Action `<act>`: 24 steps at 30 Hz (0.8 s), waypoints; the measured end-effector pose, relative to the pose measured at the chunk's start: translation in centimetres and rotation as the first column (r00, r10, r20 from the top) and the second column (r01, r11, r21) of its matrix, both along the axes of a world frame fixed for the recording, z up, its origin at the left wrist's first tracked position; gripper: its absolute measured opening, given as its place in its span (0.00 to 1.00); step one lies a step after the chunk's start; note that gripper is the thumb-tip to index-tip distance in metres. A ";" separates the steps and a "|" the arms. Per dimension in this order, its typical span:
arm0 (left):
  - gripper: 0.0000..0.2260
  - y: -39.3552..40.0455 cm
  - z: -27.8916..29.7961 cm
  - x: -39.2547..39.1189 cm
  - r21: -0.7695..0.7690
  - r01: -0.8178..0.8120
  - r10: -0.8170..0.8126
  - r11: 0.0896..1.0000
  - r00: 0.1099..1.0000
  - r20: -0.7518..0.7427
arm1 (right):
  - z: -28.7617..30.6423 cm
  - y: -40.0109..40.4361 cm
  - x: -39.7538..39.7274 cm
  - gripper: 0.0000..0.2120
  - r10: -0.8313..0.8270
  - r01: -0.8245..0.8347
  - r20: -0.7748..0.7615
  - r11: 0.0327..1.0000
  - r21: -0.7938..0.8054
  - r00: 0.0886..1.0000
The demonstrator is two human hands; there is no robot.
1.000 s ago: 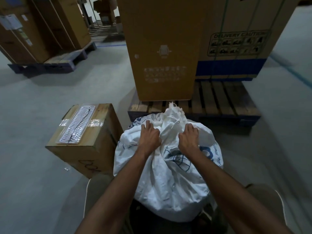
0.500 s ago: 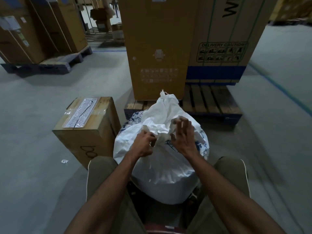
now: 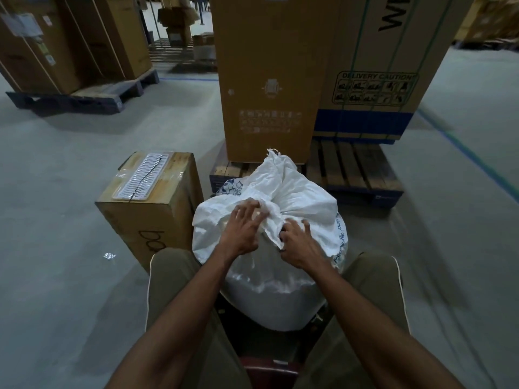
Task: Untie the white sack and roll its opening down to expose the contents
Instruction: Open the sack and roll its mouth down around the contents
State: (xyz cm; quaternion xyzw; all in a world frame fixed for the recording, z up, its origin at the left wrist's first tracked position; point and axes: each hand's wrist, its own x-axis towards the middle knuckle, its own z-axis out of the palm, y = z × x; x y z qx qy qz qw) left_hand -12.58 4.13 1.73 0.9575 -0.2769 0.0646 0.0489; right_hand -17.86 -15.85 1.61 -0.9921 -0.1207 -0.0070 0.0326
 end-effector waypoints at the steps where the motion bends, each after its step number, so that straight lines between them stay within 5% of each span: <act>1: 0.28 0.1 -0.6 0.3 0.064 0.047 -0.048 0.997 0.999 0.020 | 0.0 0.1 0.0 0.13 0.027 -0.024 -0.066 0.999 0.043 0.997; 3: 0.19 0.1 -1.3 0.7 0.143 0.123 -0.132 0.982 0.990 0.054 | -0.1 0.1 0.3 0.16 0.080 -0.056 -0.203 0.991 0.123 0.976; 5: 0.14 -0.3 -1.4 0.7 0.140 0.181 -0.172 0.973 0.982 -0.079 | -0.1 -0.4 0.7 0.21 0.084 0.009 -0.351 0.967 0.255 0.932; 8: 0.07 -0.3 -0.9 1.2 -0.013 0.117 -0.107 0.993 0.856 -0.506 | 0.2 -1.8 1.8 0.15 0.012 0.242 -0.364 0.727 0.642 0.931; 10: 0.07 0.0 -0.6 1.9 -0.158 -0.003 -0.101 0.987 0.757 -0.646 | 0.1 -2.1 2.9 0.17 -0.070 0.263 -0.278 0.603 0.753 0.958; 13: 0.08 0.0 -0.6 2.7 -0.353 -0.215 -0.081 0.910 0.745 -0.662 | -1.6 -2.1 4.0 0.19 -0.105 0.165 -0.159 0.887 0.432 0.982; 16: 0.09 -0.8 -1.1 3.0 -0.454 -0.314 0.087 0.834 0.887 -0.454 | -5.0 -1.9 3.6 0.32 -0.068 0.134 -0.327 0.974 0.184 0.943; 19: 0.23 -1.5 -2.9 3.6 -0.116 -0.127 0.103 0.985 0.976 -0.192 | -7.8 -1.5 1.9 0.33 -0.054 0.114 -0.376 0.984 0.140 0.925; 21: 0.30 -1.4 -4.8 3.8 0.101 -0.047 0.067 0.994 0.977 -0.204 | -8.4 -1.5 1.5 0.27 -0.072 0.103 -0.301 0.991 0.088 0.951; 24: 0.34 -0.8 -7.3 3.3 0.174 -0.132 0.179 0.976 0.940 -0.292 | -8.0 -1.3 2.7 0.19 -0.135 0.150 -0.089 0.970 0.189 0.987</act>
